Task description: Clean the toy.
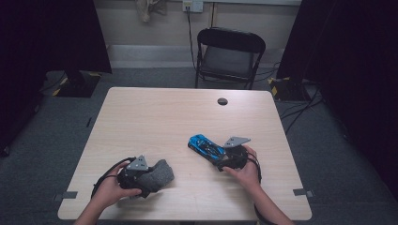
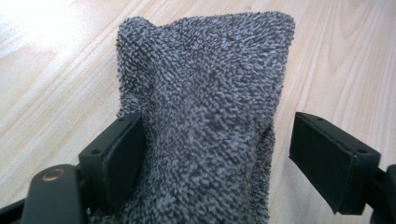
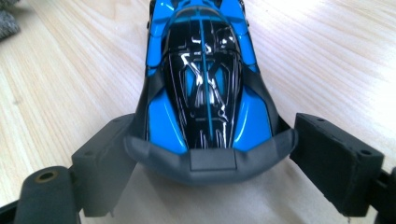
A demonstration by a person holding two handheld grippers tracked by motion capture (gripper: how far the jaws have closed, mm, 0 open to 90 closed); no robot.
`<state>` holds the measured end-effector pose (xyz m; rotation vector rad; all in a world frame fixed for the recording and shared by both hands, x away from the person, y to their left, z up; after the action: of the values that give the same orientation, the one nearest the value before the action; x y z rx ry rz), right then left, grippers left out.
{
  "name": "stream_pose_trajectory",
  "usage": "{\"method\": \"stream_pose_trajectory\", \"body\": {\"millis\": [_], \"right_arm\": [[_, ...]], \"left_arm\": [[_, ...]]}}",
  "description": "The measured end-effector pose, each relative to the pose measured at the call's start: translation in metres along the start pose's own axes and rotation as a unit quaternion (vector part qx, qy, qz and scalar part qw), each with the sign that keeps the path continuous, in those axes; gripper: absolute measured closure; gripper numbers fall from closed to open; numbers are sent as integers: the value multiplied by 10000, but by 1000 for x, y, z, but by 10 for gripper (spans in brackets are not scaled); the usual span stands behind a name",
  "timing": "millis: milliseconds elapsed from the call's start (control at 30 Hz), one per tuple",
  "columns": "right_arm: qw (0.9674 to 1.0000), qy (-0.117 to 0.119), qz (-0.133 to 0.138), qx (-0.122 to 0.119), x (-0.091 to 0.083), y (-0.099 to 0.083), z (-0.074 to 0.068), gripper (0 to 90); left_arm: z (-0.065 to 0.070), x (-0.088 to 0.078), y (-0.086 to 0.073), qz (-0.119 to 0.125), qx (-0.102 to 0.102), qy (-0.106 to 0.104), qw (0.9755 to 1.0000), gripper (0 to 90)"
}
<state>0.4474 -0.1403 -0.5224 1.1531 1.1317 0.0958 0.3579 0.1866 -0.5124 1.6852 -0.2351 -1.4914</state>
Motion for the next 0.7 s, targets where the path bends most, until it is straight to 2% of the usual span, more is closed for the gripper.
{"method": "stream_pose_trajectory", "body": {"millis": [133, 300, 467, 700], "right_arm": [[9999, 122, -21, 6, 5, 1, -3, 150], [9999, 161, -42, 28, 8, 0, -5, 176], [9999, 35, -125, -15, 9, -1, -5, 195], [9999, 3, -117, -1, 4, -4, -4, 199]], "left_arm": [[0, 0, 0, 2, -10, -10, 10000, 179], [0, 0, 0, 9, -9, 1, 10000, 179], [0, 0, 0, -18, 13, 25, 10000, 180], [1, 0, 0, -38, 55, 74, 10000, 179]]}}
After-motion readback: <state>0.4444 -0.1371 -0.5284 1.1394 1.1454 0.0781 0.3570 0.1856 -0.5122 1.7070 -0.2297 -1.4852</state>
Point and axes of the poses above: each handheld gripper's, and its own axes: x roughly forward along the jaws, y roughly out of its top, z roughly to its right, the point moved 4 cm from there along x, roughly forward along the jaws, and after that the axes turned 3 degrees about x, right-handed, at the moved point
